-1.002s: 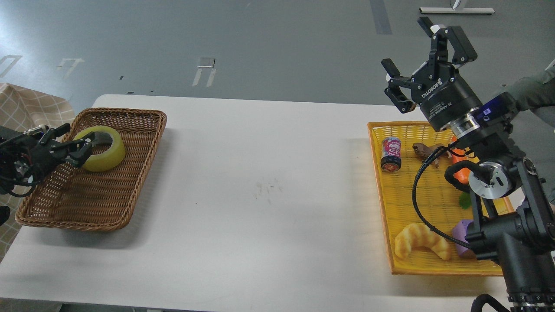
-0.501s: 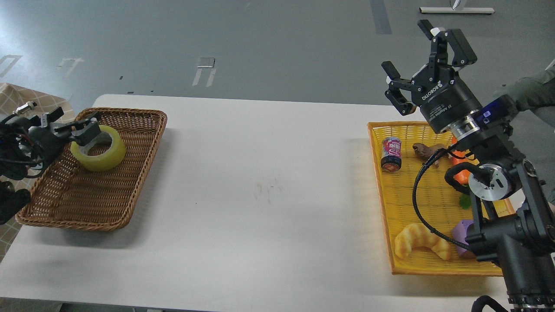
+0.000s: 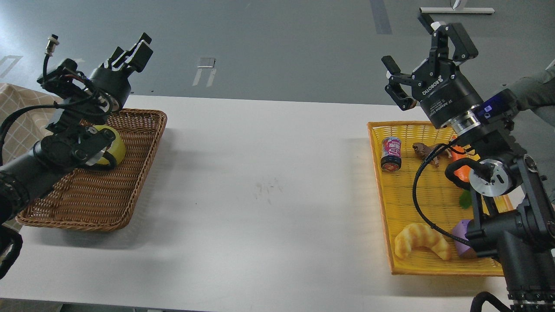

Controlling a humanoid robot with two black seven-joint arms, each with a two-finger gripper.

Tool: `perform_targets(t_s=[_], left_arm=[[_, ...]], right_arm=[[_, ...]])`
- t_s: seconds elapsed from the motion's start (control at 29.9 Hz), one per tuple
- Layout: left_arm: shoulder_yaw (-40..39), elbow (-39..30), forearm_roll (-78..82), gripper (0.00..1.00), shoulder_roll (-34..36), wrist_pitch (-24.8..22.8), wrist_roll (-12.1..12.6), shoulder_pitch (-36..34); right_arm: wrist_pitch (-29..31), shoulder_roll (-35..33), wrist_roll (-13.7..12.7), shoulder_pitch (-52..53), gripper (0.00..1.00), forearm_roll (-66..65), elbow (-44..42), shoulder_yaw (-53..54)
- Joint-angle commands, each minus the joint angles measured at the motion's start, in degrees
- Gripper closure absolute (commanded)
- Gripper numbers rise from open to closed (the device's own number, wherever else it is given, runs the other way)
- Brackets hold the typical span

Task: Place and transfer tape with both arms

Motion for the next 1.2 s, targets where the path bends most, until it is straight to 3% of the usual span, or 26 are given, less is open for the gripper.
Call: perform_targets(t_s=[0.0,0.07,0.23,0.47,0.6,0.67,0.87,1.0,1.17], left_arm=[[-0.1,-2.6,-6.6,0.02,-3.2,-0.6,0.0,-1.6],[-0.1,-4.6,-10.5,0.02,-3.4,-2.0,0.0,-3.7],[-1.4,-5.1,-20.0,0.02,-4.4,-10.7,0.0,-8.6],[-7.5,-5.6,-24.4,0.02,-6.5,-29.1,0.0,-10.5],[-14.6,-11.7,-24.4,0.02,-5.6,-38.9,0.0,-11.5],[-17.6,-14.9,-24.3,0.02,-5.3,-40.4,0.0,-11.4],[-24.8,-25.8,-25.4,0.02,-6.5,-37.7,0.0,-5.2],[-26.2,-28.2,-26.1,0.02,-7.8,-36.8,1.6,-3.5],[-32.0,-30.5,-27.0,0.02,-11.9,-33.6,2.0,7.2]], right_arm=[[0.0,0.0,-0.9,0.7,0.01,0.0,-0.3,0.0],[0.0,0.0,-1.2,0.9,0.01,0.0,-0.3,0.0],[0.0,0.0,-1.5,1.2,0.01,-0.4,-0.3,0.0],[0.0,0.0,-2.5,2.9,0.01,-0.5,-0.4,-0.1],[0.0,-0.2,-2.9,4.7,0.01,-0.5,-0.5,-0.1],[0.0,-0.3,-2.9,5.5,0.01,-0.5,-1.0,-0.1],[0.0,-0.1,-3.1,6.6,0.0,-0.6,-0.8,-0.6],[0.0,0.0,-3.0,7.8,0.0,-0.9,-0.8,-1.8],[0.0,-0.3,-3.0,11.3,0.0,-1.9,-1.0,-5.8]])
